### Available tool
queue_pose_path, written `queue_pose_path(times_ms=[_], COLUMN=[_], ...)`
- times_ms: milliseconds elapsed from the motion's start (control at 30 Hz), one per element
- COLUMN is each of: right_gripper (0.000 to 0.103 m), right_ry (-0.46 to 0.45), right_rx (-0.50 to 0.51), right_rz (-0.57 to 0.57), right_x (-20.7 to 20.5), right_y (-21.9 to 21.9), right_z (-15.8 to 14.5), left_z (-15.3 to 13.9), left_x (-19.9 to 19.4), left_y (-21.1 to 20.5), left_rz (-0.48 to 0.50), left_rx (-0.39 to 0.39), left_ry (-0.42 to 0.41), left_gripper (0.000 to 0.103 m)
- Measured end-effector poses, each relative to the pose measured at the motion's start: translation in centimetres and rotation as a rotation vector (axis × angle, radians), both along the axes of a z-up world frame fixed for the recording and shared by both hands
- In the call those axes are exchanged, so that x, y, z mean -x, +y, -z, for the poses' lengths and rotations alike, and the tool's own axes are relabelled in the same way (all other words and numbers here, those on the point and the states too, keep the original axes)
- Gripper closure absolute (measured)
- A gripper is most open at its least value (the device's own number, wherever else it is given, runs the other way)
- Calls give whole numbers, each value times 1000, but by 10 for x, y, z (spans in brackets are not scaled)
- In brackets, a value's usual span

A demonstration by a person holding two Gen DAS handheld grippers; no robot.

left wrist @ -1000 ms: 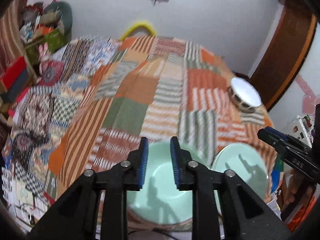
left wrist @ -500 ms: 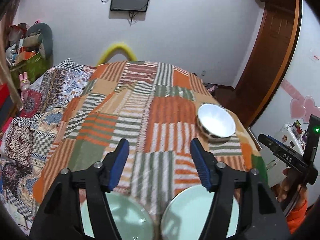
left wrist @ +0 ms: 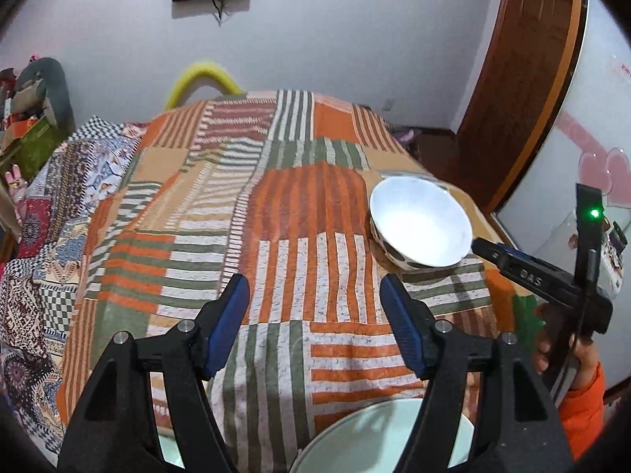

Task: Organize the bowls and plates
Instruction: 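Move the right gripper to the white dotted bowl rim and close, then lift the white dotted bowl off the bedspread with the right gripper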

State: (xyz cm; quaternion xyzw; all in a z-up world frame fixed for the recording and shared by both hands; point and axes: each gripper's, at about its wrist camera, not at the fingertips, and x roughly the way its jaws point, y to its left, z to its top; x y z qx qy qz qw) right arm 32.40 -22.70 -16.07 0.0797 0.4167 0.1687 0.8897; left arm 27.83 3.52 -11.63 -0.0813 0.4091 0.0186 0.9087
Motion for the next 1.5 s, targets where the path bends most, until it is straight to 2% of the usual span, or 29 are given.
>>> queue_pose_path(times_ms=[300,400,600,800,1033,1267,1333,1500], right_gripper=[56,68,80,81,81,81,81,81], right_ry=[101,122,89,74,87,93,97,101], right_rx=[-10,-3,54,75,73,77,70,54], right_rz=[-37,-45,-86,-149,-240,-289,-295,-300], right_x=[-33,-36,-25,-8,6,5,5,8], right_y=[12,13,9,6,9,24,26,29], right_z=[29,35,30,26,26,30,30,30], left_z=[31,42,57,68,76,89,91,94], left_x=[-38,-48,-63,-76,-85,-91,-90,-92], left_y=[-1,-3,-9,-17,-28,-35,-38,-43], left_rz=[29,43,52,59,78,109,119,127], left_rx=[16,24,39,58,38,57,53,6], left_ry=[92,128,180,215,233,257,254,251], left_gripper=[35,35,35,35,35,35,36,49])
